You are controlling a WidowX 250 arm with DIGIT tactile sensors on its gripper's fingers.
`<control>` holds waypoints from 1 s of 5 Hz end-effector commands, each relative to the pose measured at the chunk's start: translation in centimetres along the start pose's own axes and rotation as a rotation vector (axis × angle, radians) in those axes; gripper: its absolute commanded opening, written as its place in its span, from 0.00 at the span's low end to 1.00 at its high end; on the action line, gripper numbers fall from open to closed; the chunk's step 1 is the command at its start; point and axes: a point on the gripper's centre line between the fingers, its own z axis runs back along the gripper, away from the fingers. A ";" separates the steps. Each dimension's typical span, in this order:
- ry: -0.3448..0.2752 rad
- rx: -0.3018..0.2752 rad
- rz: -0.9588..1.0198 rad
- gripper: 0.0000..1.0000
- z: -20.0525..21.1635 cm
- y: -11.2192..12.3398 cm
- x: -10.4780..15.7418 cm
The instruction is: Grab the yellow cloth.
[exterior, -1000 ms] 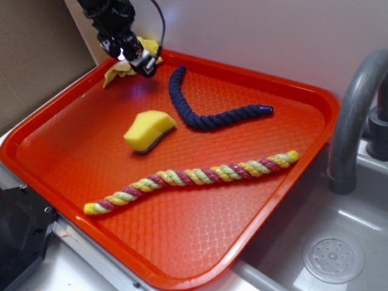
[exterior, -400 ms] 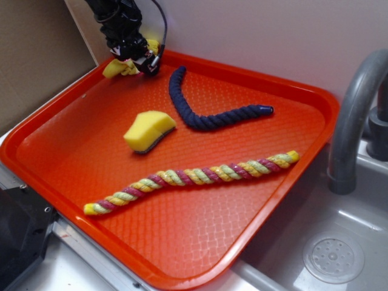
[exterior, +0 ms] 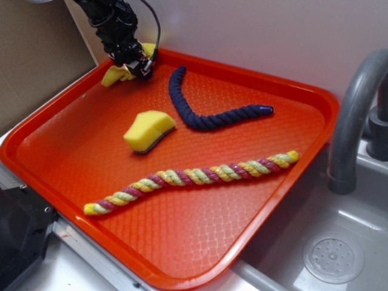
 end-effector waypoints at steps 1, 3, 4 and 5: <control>-0.057 0.007 0.005 0.00 2.4 0.3 0.6; 0.062 -0.143 0.054 0.00 12.5 -4.3 -4.4; 0.155 -0.275 0.126 0.00 18.7 -5.9 -5.3; 0.143 -0.227 0.136 0.00 20.9 -7.5 -5.3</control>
